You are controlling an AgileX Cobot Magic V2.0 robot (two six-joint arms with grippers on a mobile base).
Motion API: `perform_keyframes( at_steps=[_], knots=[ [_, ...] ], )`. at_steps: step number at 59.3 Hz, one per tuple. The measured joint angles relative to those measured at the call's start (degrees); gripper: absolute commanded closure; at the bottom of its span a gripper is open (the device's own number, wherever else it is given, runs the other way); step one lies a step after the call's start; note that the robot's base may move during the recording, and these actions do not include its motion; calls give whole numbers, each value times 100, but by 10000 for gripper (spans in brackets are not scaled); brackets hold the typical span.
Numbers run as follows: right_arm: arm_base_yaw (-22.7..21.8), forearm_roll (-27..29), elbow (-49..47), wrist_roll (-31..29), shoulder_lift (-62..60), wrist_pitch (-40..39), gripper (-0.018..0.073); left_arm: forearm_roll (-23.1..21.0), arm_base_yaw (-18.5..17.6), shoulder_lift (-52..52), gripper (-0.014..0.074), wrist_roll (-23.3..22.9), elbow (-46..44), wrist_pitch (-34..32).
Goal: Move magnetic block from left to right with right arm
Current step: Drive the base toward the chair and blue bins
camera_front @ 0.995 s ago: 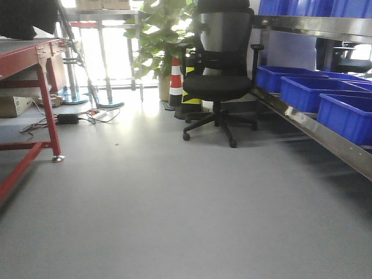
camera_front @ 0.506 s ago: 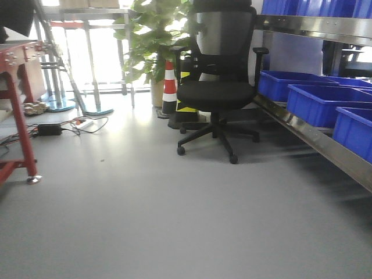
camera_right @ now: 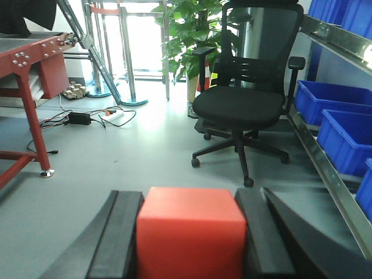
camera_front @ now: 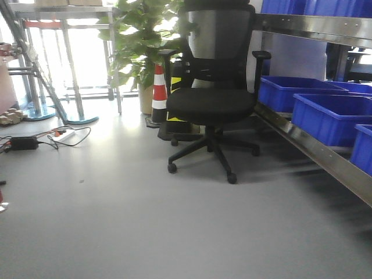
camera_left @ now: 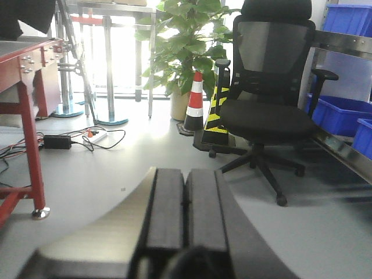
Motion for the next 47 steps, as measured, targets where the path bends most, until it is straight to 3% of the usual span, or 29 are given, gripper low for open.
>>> perform_keyframes(
  at_steps=[47],
  knots=[
    [0,0,0,0,0,0,343,0,0,0,713,0,0,0]
  ],
)
